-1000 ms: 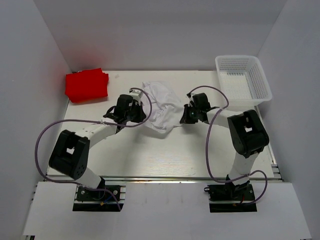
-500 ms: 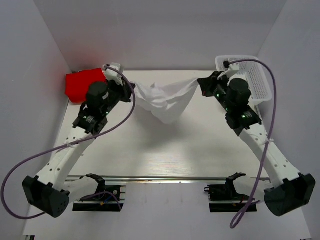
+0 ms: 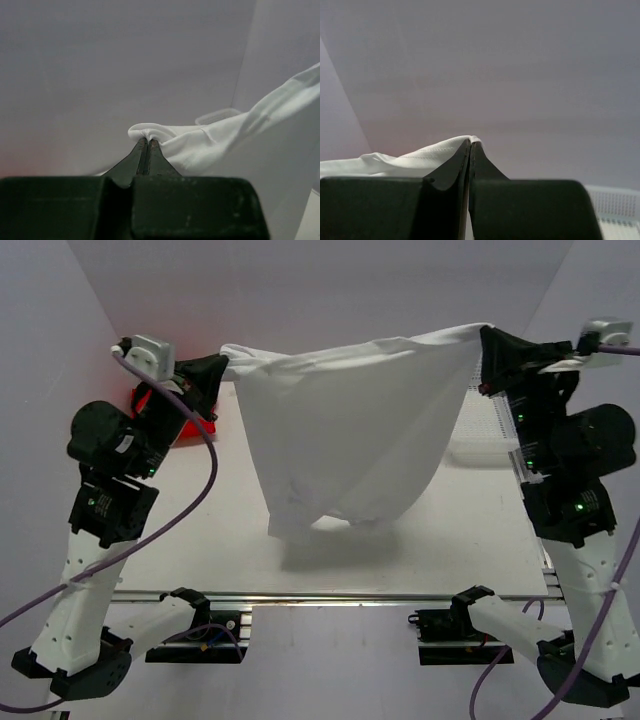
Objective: Fold and stack the t-shirts
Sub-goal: Flatten out the tshirt
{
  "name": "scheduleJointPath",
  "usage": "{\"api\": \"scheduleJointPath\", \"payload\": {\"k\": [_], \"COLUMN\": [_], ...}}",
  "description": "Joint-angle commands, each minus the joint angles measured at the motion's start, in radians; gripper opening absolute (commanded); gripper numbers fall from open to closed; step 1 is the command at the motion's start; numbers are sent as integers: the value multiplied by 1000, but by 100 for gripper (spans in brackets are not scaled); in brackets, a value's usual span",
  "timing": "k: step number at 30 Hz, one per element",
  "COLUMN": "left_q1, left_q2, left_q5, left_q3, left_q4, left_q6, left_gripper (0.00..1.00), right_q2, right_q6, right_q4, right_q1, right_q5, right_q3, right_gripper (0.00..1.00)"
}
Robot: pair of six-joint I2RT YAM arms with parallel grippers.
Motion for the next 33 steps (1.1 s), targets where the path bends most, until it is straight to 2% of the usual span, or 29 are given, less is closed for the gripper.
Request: {"api": "scheduleJointPath", "payload": {"k": [1, 2, 7, 14, 21, 27, 30, 31, 33], "left_q1": [-4, -4, 14, 14, 14, 14, 14, 14, 14], "left_q2": [-23, -23, -50, -110, -141, -95, -33, -21, 8], "left_q5": [52, 66, 133, 331, 385, 253, 190, 164, 68], "left_q3": [103, 135, 195, 243, 229, 117, 15, -68, -155], "left_q4": [-29, -41, -67, -101, -104, -81, -47, 0, 51], "left_q6": [24, 24, 33, 13, -21, -49, -58, -58, -68], "left_gripper": [0, 0, 0, 0, 0, 0, 0, 0, 0], "right_q2": [-10, -6, -29, -104, -171, -152, -104, -95, -38], "right_q6": [-72, -84, -93, -64, -53, -60, -54, -49, -38], "right_q4": [-20, -32, -94, -106, -108, -48, 13, 59, 93], "right_q1": [-2, -4, -2, -4, -5, -7, -4, -4, -4], "right_q5": [22, 20, -23, -115, -167, -104, -34, -11, 34], "right_q3": [114, 174, 271, 280, 286, 153, 3, -28, -149], "right_gripper": [0, 0, 0, 0, 0, 0, 0, 0, 0]}}
